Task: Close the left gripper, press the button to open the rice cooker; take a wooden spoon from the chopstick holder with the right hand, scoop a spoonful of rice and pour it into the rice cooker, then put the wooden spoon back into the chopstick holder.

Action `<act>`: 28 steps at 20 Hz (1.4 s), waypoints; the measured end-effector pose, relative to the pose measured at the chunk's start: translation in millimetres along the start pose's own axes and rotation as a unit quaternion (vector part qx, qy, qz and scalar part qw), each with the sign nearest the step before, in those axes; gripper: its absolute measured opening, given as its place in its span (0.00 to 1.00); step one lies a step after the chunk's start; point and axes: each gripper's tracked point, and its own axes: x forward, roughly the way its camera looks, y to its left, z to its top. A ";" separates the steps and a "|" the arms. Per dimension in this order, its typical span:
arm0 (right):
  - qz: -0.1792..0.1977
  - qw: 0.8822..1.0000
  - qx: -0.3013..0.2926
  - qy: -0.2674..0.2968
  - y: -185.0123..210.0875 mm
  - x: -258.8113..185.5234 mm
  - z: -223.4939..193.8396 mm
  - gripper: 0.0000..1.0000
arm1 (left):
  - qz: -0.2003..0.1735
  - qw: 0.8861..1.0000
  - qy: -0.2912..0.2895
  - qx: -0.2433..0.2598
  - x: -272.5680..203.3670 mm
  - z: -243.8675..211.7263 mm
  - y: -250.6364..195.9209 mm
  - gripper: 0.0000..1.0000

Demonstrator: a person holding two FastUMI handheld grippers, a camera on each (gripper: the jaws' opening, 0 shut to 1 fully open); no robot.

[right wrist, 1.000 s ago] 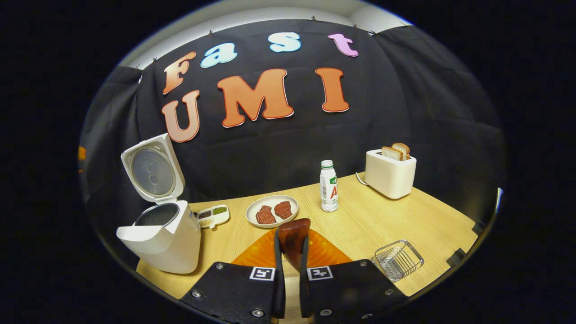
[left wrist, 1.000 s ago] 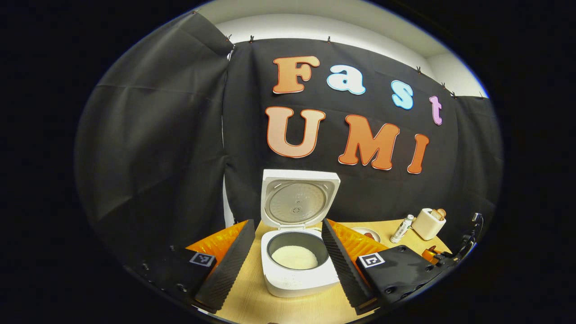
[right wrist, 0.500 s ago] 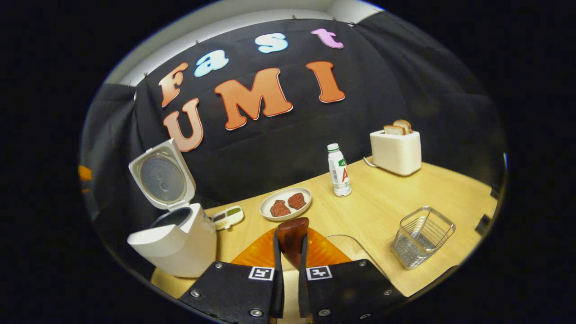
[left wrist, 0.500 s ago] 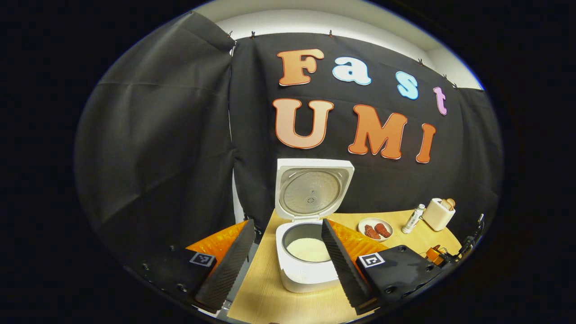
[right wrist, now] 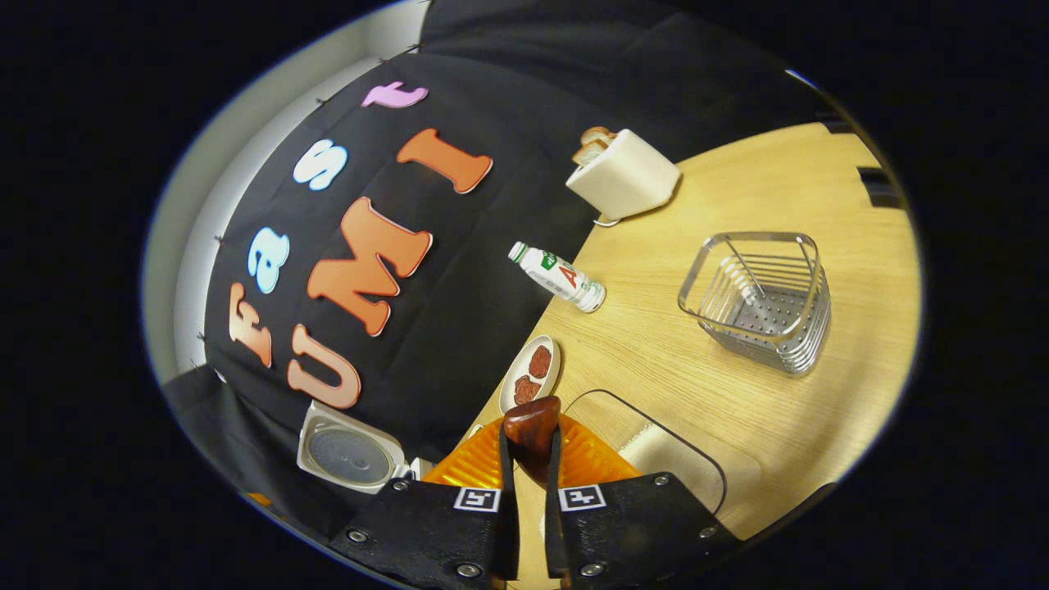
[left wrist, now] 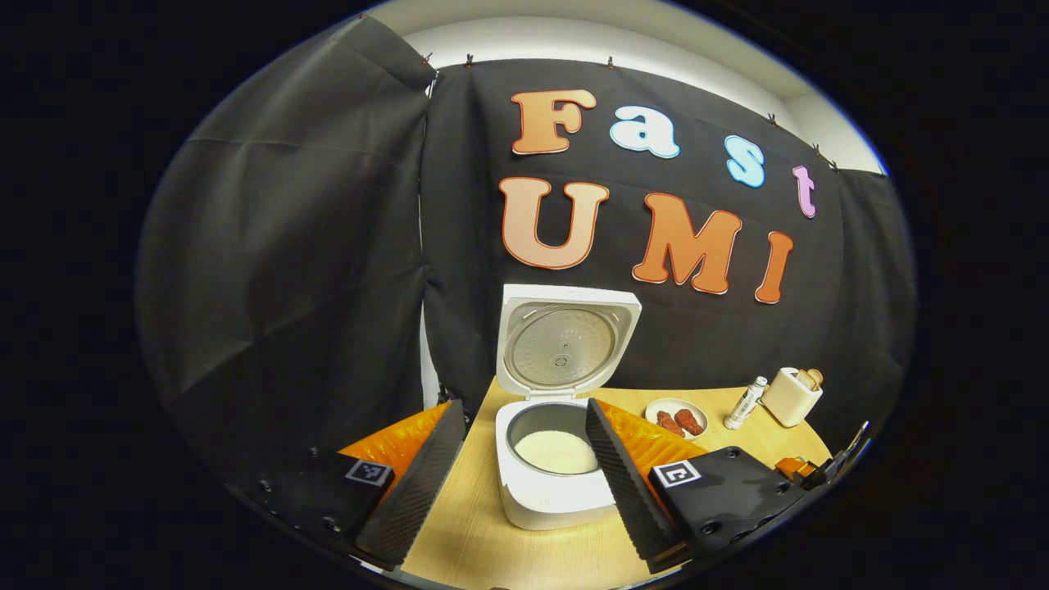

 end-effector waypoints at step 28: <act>0.030 0.982 0.184 0.004 88.5 -6.0 50.2 0.12 | -0.020 1.000 -0.014 -0.017 -8.5 2.2 8.3 1.00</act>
